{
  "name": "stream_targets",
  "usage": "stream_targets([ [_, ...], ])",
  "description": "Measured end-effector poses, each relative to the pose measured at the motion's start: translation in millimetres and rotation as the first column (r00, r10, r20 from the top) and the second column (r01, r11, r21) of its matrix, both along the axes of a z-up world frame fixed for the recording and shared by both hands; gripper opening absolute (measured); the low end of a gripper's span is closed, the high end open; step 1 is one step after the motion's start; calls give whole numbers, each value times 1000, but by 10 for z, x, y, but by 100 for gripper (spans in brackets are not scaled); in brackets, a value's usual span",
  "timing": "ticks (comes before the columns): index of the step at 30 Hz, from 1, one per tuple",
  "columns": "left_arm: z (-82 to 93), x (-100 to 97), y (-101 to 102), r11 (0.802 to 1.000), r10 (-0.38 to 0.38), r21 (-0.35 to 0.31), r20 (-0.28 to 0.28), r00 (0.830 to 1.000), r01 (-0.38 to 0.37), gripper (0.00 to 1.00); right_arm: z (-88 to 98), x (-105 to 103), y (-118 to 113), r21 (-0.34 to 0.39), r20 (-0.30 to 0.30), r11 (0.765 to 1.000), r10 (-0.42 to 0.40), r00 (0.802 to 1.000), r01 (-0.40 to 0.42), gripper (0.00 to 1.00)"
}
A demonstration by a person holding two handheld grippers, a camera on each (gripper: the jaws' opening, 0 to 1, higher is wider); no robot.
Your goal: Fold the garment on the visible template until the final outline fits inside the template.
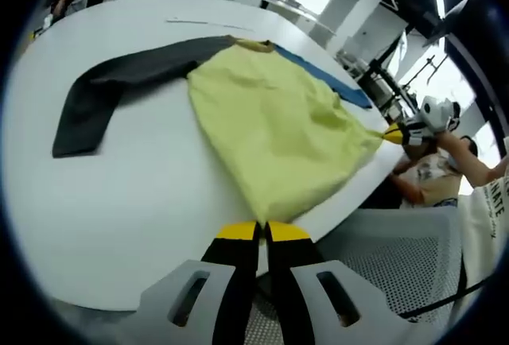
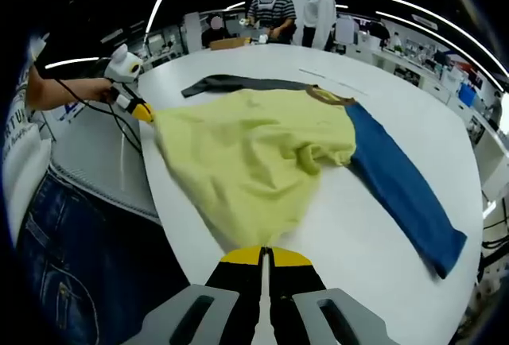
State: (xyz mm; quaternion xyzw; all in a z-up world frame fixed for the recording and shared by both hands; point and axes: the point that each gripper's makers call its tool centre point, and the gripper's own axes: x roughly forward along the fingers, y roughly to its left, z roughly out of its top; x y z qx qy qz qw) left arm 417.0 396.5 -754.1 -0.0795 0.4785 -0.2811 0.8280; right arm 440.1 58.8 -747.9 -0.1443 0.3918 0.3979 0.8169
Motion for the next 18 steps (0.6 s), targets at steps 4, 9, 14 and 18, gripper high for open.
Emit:
stream_targets([
  [4, -24, -26, 20, 1000, 23, 0, -24, 999, -23, 1, -44, -64, -6, 5, -20, 999, -41, 999, 41, 0],
  [9, -60, -59, 68, 999, 46, 23, -53, 998, -44, 1, -98, -147, 19, -2, -36, 998, -70, 997, 70, 0],
  [14, -93, -74, 111, 997, 74, 33, -78, 994, -71, 1, -163, -242, 58, -20, -43, 996, -88, 995, 87, 0],
  [18, -125, -98, 130, 997, 69, 48, -90, 993, -65, 1, -238, -321, 54, -49, -45, 995, -94, 995, 92, 0],
])
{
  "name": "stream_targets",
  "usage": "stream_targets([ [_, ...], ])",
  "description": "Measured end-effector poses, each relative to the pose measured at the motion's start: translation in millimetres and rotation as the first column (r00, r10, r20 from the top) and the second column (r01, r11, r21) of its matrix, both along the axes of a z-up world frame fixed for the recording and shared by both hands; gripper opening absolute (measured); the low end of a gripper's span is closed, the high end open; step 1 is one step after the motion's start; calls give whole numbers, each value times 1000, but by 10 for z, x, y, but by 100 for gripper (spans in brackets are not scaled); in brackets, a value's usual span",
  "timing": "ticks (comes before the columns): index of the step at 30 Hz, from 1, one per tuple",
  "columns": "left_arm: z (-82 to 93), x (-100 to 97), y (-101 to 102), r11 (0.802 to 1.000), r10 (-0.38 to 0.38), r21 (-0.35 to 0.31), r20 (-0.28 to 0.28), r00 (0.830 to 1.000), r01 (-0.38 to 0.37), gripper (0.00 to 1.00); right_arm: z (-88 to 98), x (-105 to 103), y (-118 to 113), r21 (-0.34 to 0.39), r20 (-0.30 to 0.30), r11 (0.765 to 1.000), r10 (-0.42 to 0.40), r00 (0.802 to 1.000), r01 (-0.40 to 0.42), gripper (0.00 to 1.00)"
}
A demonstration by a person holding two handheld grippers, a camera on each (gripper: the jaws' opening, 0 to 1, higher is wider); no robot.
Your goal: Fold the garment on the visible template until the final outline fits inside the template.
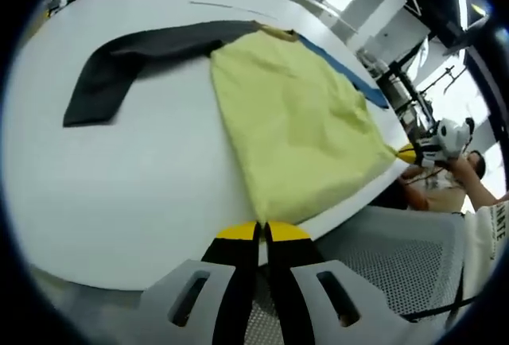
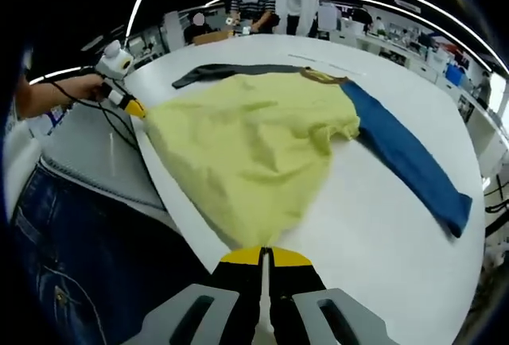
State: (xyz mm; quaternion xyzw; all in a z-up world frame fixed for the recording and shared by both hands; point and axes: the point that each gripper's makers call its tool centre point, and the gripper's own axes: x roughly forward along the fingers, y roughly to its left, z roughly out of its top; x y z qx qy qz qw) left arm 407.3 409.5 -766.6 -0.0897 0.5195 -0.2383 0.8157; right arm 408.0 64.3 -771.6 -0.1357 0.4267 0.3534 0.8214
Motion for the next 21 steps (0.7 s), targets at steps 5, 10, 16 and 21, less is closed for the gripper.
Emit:
stream_targets([
  [5, -57, -11, 13, 1000, -15, 27, -13, 1000, 15, 1, -42, -70, -9, -7, -4, 999, -32, 999, 32, 0],
  [10, -99, -19, 30, 999, 2, 38, -33, 999, 0, 1, -102, -171, -1, -16, -21, 998, -65, 998, 65, 0],
  [16, -145, -65, 29, 999, 17, 31, -63, 998, -15, 1, -158, -232, -35, -34, -36, 996, -86, 996, 85, 0],
  [21, -178, -116, 18, 999, 8, 45, -77, 997, -5, 1, -161, -266, -46, -34, -47, 994, -104, 993, 103, 0],
])
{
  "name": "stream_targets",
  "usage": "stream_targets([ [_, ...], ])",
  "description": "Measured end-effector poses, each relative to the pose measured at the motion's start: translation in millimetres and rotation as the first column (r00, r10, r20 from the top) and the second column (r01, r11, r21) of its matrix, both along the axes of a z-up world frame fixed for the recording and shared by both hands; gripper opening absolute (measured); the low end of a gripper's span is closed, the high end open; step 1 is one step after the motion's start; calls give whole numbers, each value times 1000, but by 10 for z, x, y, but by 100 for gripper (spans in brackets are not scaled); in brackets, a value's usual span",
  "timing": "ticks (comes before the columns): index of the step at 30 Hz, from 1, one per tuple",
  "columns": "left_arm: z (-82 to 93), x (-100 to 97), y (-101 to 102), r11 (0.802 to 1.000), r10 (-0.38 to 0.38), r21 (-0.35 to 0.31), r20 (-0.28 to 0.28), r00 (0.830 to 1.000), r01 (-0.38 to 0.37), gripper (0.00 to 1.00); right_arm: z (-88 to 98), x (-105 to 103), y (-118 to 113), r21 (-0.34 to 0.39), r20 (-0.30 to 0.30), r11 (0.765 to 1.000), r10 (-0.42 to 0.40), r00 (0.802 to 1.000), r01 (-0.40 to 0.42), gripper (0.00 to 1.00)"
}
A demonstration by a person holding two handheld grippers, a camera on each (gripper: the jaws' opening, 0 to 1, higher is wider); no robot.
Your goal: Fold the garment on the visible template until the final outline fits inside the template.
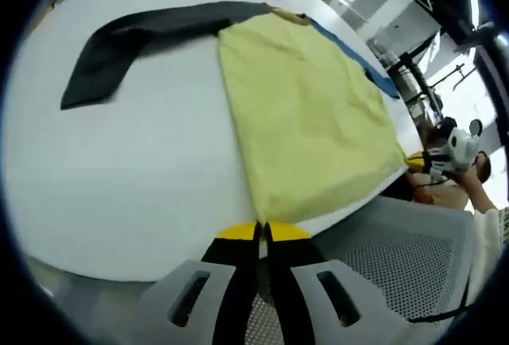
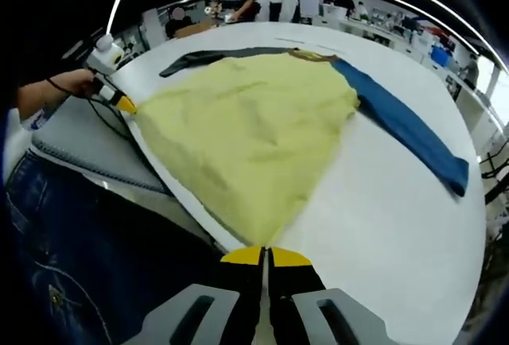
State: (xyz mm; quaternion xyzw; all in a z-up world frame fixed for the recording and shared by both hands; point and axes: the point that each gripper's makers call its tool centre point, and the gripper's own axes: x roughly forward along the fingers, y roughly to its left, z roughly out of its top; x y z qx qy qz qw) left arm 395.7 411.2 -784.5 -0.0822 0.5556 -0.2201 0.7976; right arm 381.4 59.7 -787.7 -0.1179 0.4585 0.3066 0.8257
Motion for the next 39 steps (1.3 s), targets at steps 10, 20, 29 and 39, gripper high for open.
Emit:
stream_targets([
  [10, -31, -1, 30, 999, 2, 38, 3, 1000, -2, 1, 6, -10, -30, -11, -8, 1000, -8, 1000, 8, 0],
  [20, 58, 131, 69, 990, -102, 115, 132, 986, 87, 19, 90, 51, -21, 59, -28, 998, -36, 999, 37, 0],
  [29, 176, 290, 23, 984, -150, 138, 275, 950, 115, 45, 386, 360, -56, 180, 70, 980, -104, 992, 90, 40],
  [39, 317, 443, -144, 980, -199, 93, 408, 891, 176, 71, 673, 772, -304, 252, 166, 955, -204, 965, 159, 65],
])
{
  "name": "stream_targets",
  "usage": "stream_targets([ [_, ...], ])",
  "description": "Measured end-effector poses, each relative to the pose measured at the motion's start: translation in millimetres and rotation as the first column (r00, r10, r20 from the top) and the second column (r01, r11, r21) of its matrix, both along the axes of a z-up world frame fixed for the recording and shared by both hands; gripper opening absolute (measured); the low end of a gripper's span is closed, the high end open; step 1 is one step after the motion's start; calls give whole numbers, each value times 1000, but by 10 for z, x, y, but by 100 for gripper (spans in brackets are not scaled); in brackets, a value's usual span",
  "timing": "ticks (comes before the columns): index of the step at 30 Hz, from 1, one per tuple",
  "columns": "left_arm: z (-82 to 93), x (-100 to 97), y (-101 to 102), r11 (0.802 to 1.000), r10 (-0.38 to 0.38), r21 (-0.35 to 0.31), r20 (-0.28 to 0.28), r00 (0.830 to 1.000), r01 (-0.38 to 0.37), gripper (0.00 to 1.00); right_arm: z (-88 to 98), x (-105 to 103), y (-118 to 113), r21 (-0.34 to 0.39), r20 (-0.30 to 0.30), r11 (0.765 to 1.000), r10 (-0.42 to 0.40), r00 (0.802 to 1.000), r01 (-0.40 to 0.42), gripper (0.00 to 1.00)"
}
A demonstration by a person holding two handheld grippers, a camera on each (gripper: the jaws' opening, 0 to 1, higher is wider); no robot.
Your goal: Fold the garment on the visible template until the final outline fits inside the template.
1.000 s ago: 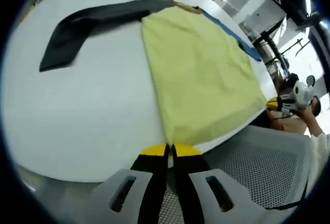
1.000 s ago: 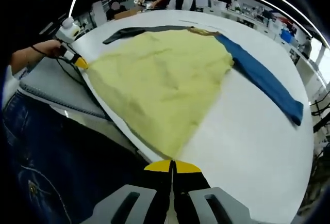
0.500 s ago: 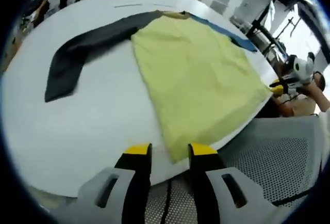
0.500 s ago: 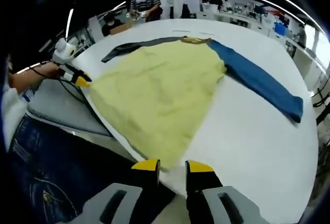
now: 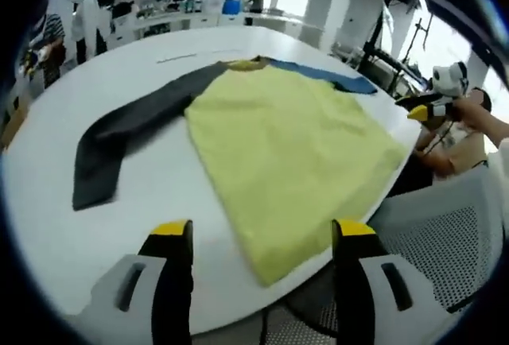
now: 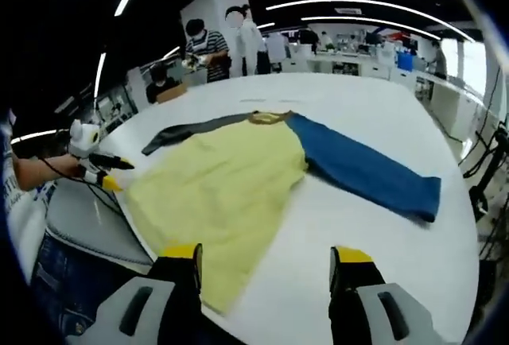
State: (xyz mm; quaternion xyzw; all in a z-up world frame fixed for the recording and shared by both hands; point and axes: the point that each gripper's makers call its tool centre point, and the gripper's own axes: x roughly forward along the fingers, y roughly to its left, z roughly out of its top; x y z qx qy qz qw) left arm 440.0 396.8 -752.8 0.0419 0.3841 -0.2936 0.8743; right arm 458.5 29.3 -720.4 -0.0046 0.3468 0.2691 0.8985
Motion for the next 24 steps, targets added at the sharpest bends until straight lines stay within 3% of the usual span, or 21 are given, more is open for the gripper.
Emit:
stream_targets([
  [6, 90, 77, -83, 999, -23, -27, 69, 997, 25, 84, 69, 151, -149, -3, 27, 999, -41, 999, 41, 77],
  [12, 167, 123, -139, 998, -44, -42, 123, 991, 49, 90, 108, 319, -351, 32, 39, 994, -106, 994, 105, 83],
  [18, 204, 136, -191, 996, -62, -47, 150, 987, 70, 98, 85, 488, -562, 19, 40, 991, -135, 990, 134, 84],
  [24, 270, 181, -215, 995, -59, -65, 177, 982, 71, 99, 110, 702, -755, -10, 77, 990, -138, 987, 139, 84],
])
